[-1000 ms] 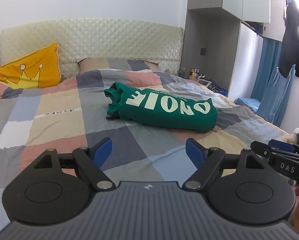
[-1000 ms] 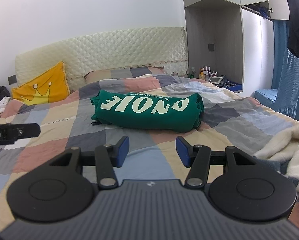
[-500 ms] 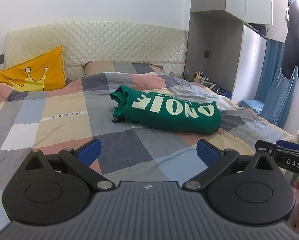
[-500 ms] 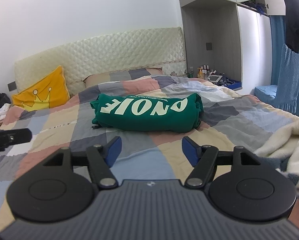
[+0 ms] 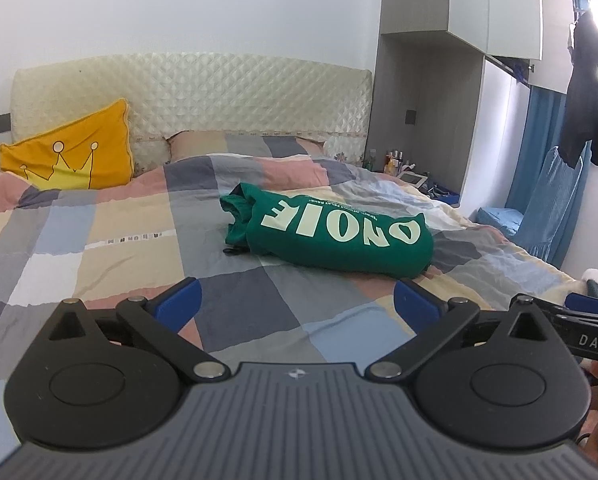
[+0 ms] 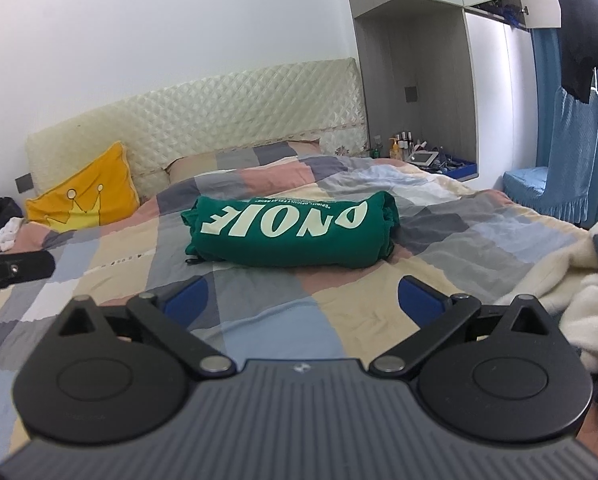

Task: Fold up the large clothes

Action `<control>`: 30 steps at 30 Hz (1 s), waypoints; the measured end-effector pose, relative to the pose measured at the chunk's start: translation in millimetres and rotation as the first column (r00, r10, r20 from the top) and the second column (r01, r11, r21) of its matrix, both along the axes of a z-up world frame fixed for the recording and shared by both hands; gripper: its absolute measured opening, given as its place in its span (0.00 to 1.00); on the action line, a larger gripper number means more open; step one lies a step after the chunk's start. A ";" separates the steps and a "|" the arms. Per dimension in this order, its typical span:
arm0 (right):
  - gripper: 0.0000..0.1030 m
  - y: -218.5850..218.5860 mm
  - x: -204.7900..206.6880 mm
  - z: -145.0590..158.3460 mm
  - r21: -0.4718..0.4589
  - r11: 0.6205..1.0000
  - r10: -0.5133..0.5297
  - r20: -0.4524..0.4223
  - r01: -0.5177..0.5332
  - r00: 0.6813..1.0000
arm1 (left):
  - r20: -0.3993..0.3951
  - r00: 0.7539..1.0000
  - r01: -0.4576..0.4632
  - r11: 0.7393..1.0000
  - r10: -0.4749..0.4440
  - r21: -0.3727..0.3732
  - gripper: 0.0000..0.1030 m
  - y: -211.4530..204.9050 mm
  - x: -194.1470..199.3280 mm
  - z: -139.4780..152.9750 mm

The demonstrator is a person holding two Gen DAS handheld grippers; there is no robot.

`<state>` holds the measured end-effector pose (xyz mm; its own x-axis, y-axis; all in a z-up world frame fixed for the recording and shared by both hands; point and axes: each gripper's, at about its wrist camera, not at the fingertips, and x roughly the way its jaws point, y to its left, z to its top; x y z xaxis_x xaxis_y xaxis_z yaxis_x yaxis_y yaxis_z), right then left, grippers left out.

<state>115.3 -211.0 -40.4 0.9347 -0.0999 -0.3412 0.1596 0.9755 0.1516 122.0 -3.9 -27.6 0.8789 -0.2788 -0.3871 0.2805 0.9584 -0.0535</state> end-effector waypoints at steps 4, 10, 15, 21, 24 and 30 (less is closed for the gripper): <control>1.00 3.2 -4.0 0.8 -0.010 1.000 0.012 -0.003 -0.012 1.000 | 0.008 1.000 0.007 1.000 -0.007 0.011 1.00 -1.1 -3.6 0.4; 1.00 9.1 -7.0 2.9 -0.021 1.000 0.020 -0.004 -0.020 1.000 | 0.005 1.000 0.014 1.000 -0.014 0.001 1.00 -0.8 -7.3 2.5; 1.00 10.0 -8.9 3.2 -0.010 1.000 0.024 -0.007 -0.024 1.000 | 0.006 1.000 0.014 1.000 -0.014 0.001 1.00 0.0 -8.7 3.2; 1.00 8.0 -12.7 4.6 0.004 1.000 0.015 0.005 -0.015 1.000 | 0.008 1.000 0.019 1.000 -0.019 0.003 1.00 -1.1 -10.5 3.9; 1.00 7.4 -14.3 5.1 0.001 1.000 0.014 0.002 -0.014 1.000 | 0.016 1.000 0.021 1.000 -0.021 0.009 1.00 -3.8 -16.5 7.1; 1.00 9.0 -16.0 5.2 -0.004 1.000 0.013 -0.003 -0.013 1.000 | 0.021 0.999 0.027 1.000 -0.027 0.007 1.00 -6.1 -22.8 10.3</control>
